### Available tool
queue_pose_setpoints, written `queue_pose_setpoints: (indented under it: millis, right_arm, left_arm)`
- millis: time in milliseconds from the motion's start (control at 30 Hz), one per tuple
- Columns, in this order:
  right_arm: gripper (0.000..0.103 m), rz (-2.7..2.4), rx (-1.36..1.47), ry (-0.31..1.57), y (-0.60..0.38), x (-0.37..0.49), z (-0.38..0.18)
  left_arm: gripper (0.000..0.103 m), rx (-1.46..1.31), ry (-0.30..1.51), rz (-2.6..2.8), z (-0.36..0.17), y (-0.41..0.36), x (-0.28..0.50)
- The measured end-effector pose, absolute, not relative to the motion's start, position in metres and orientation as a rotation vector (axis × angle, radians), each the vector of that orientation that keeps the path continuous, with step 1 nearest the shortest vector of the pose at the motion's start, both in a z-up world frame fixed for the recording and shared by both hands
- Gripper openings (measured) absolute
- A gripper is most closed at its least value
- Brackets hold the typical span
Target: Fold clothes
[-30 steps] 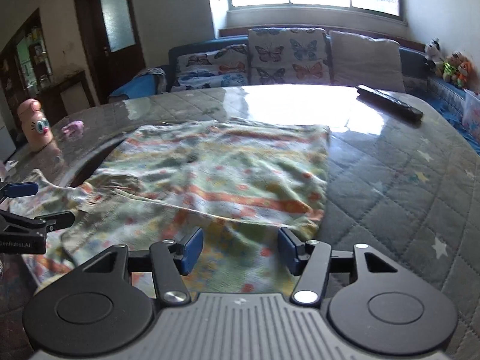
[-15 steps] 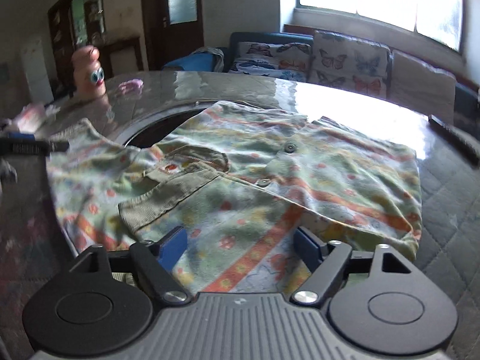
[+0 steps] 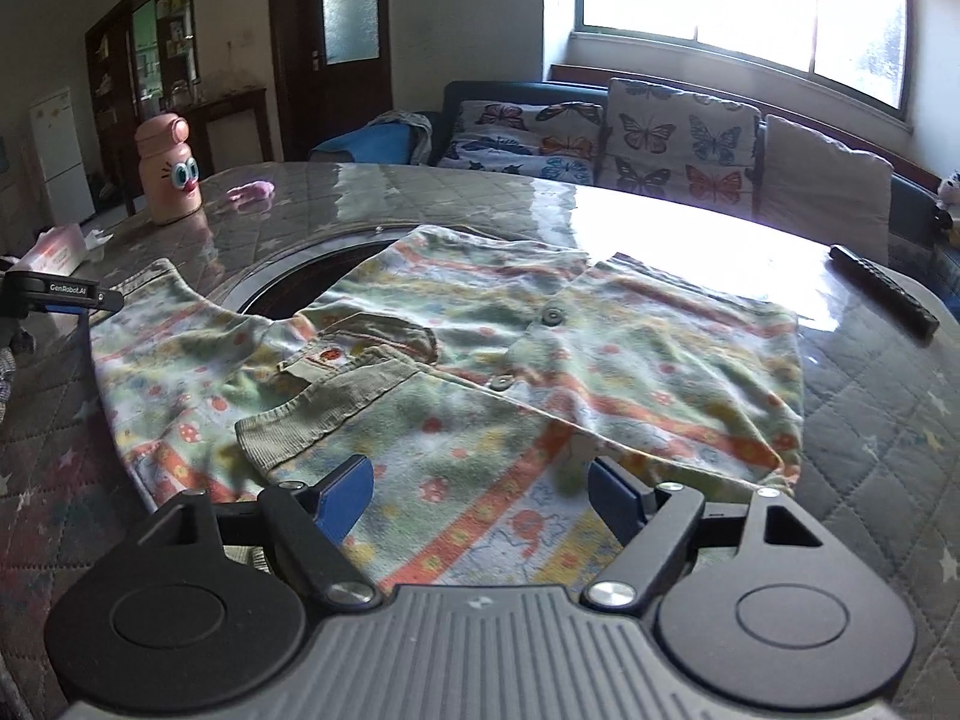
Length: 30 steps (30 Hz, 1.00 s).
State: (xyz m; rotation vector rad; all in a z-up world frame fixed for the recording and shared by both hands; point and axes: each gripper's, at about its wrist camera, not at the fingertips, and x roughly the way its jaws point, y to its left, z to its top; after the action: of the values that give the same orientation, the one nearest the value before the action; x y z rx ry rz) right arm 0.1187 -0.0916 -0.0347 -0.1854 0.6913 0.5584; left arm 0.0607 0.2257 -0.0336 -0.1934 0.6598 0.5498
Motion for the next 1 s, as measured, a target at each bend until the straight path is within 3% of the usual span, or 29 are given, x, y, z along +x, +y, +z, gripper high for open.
queue_pose_setpoints:
  millis: [100, 133, 600, 1000]
  right_arm:
    - [0.081, 0.549, -0.167, 0.686, -0.098, 0.116, -0.033]
    - [0.081, 0.546, -0.16, 0.683, -0.1, 0.115, -0.032]
    - [0.08, 0.412, 0.0, 0.648, -0.164, 0.098, -0.021]
    - [0.08, 0.294, 0.091, 0.635, -0.214, 0.09, -0.021]
  left_arm:
    - [0.016, -0.216, 0.655, 0.505, -0.029, 0.221, 0.06]
    - [0.012, -0.227, 0.653, 0.487, -0.027, 0.219, 0.06]
    - [0.01, -0.301, 0.499, -0.131, 0.048, 0.086, 0.074]
    - [0.011, -0.29, 0.565, -0.492, 0.03, -0.032, 0.119]
